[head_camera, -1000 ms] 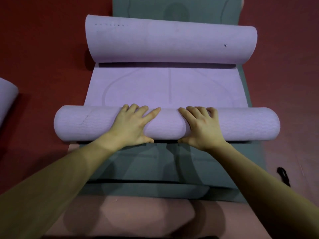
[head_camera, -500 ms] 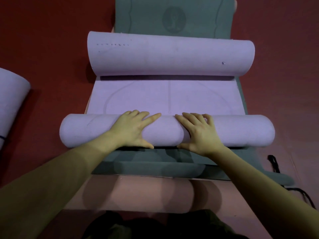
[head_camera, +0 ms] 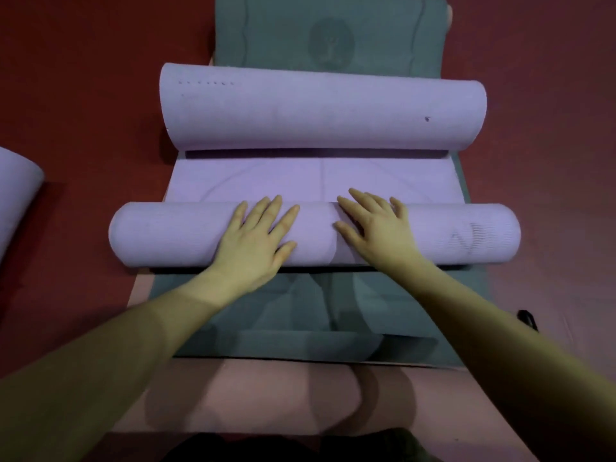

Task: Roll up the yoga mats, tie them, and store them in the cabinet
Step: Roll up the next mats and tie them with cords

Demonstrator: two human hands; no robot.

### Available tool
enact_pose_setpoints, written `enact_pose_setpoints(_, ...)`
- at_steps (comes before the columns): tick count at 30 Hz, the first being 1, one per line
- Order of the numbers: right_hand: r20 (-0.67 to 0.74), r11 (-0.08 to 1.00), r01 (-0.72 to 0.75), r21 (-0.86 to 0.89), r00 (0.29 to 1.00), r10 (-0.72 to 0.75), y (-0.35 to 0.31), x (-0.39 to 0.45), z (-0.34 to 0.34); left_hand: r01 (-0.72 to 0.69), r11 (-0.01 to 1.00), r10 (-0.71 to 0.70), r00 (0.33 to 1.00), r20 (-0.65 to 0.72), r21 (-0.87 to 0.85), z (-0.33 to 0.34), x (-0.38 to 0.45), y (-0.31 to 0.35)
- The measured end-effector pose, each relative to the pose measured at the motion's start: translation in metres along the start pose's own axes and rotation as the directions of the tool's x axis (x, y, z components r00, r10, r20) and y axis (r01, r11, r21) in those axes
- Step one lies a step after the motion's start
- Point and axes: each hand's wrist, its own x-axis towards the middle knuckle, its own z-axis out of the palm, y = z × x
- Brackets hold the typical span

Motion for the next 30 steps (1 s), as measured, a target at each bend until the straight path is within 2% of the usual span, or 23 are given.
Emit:
enact_pose_setpoints(3, -0.160, 0.992, 0.089, -0.086, 0.982, -0.102, -0.001, -0.020, 0.013, 0.091, 0.995, -0.085, 0.979, 0.187, -0.025, -0.011, 0.029, -0.009)
enact_pose_setpoints(5, -0.153, 0.991, 0.070, -0.112, 0.984, -0.087, -0.002, -0.029, 0.022, 0.065, 0.997, -0.076, 0.968, 0.240, 0.050, -0.013, 0.044, -0.017)
enact_pose_setpoints(7, -0.108, 0.995, 0.044, -0.084, 0.993, -0.053, -0.005, -0.025, 0.021, -0.007, 0.994, -0.018, 0.973, 0.229, 0.106, -0.015, 0.052, -0.023)
enact_pose_setpoints(11, -0.020, 0.997, 0.030, -0.073, 0.999, -0.032, 0.000, 0.004, 0.014, -0.080, 0.990, 0.076, 0.996, 0.039, 0.116, -0.007, 0.043, -0.017)
enact_pose_setpoints(15, 0.113, 0.996, 0.037, -0.087, 0.993, -0.027, 0.009, 0.036, 0.003, 0.009, 1.000, -0.011, 0.989, 0.150, 0.012, -0.004, 0.051, -0.021)
enact_pose_setpoints(19, 0.110, 0.982, 0.083, -0.170, 0.992, -0.064, 0.018, 0.044, 0.000, -0.002, 0.998, -0.016, 0.960, 0.279, 0.062, -0.006, 0.080, -0.042)
enact_pose_setpoints(22, 0.111, 0.966, 0.081, -0.246, 0.992, -0.055, 0.018, 0.051, 0.003, -0.077, 0.984, 0.028, 0.957, 0.288, 0.159, -0.007, 0.094, -0.047)
enact_pose_setpoints(26, 0.180, 0.955, 0.069, -0.288, 0.984, -0.017, 0.021, 0.075, 0.000, -0.150, 0.980, 0.140, 0.987, 0.081, 0.132, 0.002, 0.096, -0.045)
enact_pose_setpoints(28, 0.203, 0.955, 0.072, -0.287, 0.979, -0.013, 0.023, 0.084, -0.001, -0.099, 0.988, 0.083, 0.987, 0.135, 0.117, 0.005, 0.100, -0.047)
enact_pose_setpoints(30, 0.225, 0.953, 0.077, -0.292, 0.974, -0.009, 0.024, 0.091, -0.003, -0.078, 0.987, 0.040, 0.966, 0.254, 0.144, 0.003, 0.106, -0.051)
